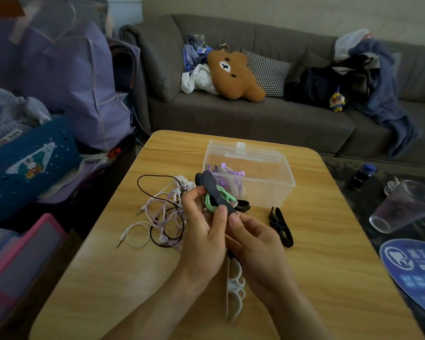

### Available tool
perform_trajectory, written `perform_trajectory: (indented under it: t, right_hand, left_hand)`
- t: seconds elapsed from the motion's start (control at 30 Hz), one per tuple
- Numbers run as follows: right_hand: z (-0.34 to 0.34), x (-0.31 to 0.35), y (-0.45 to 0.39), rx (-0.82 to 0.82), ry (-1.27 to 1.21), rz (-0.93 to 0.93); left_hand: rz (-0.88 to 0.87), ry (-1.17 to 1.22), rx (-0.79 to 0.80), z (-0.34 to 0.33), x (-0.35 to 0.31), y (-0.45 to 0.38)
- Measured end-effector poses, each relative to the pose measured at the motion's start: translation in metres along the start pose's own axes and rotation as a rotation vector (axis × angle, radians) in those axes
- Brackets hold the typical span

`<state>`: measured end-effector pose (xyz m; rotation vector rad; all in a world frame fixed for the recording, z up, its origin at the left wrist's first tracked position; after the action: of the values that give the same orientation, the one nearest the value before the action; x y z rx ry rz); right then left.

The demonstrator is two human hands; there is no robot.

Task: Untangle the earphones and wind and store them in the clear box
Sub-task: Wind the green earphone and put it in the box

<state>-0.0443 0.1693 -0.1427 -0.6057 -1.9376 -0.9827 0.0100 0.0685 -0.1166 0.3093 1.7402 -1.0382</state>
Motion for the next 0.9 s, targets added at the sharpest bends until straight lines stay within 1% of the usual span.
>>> perform_trajectory:
  t: [0.1,0.23,0.3,0.37,0.43,0.53,0.6,0.63,0.7,0.77,0.83,0.9]
  right_hand:
    - [0.002,0.002,0.001,0.006,-0.016,-0.003]
    - [0.006,0.007,0.002,-0.043,-0.103,-0.001]
    - [0.013,0.018,0.005,-0.122,-0.102,0.061]
    - [0.022,0.033,0.01,-0.242,-0.031,0.154]
    - [0.031,0.051,0.017,-0.392,0.088,0.247]
    - [0.036,0.09,0.021,-0.623,0.349,0.466]
    - [0.032,0.119,0.017,-0.721,0.521,0.598]
    - [0.028,0.131,0.01,-0.751,0.623,0.613]
    - [0.021,0.151,-0.011,-0.81,0.935,0.554]
    - [0.016,0.158,-0.037,-0.837,1.209,0.469]
    - [0.016,0.153,-0.059,-0.831,1.308,0.41]
    - [0.019,0.145,-0.074,-0.803,1.258,0.371]
  left_hand:
    - [-0.012,-0.003,0.026,-0.001,-0.001,0.0]
    - [0.002,-0.016,0.083,-0.002,0.0,-0.001]
    - [0.015,-0.03,0.118,-0.003,-0.001,-0.004]
    - [0.021,-0.082,0.121,0.001,-0.001,-0.008]
    - [0.017,-0.153,0.118,0.007,-0.003,-0.015]
    - [-0.099,-0.33,0.166,0.016,-0.008,-0.026]
    - [-0.187,-0.444,0.191,0.019,-0.011,-0.031]
    - [-0.229,-0.484,0.198,0.021,-0.011,-0.033]
    - [-0.31,-0.559,0.221,0.022,-0.012,-0.035]
    - [-0.306,-0.596,0.245,0.022,-0.009,-0.035]
    - [-0.251,-0.608,0.245,0.022,-0.005,-0.032]
    - [-0.242,-0.631,0.241,0.023,-0.004,-0.029]
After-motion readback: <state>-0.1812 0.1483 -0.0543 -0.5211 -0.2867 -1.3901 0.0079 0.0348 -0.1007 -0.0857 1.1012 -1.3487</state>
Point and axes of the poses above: each hand's wrist, its own y-axis away from the middle knuckle, its own z-axis out of the back of the hand, x = y × z, the point moved 6 cm from there along -y, towards the middle knuckle, and after that the axes turned 13 degrees about -z, right-handed, at the moved point
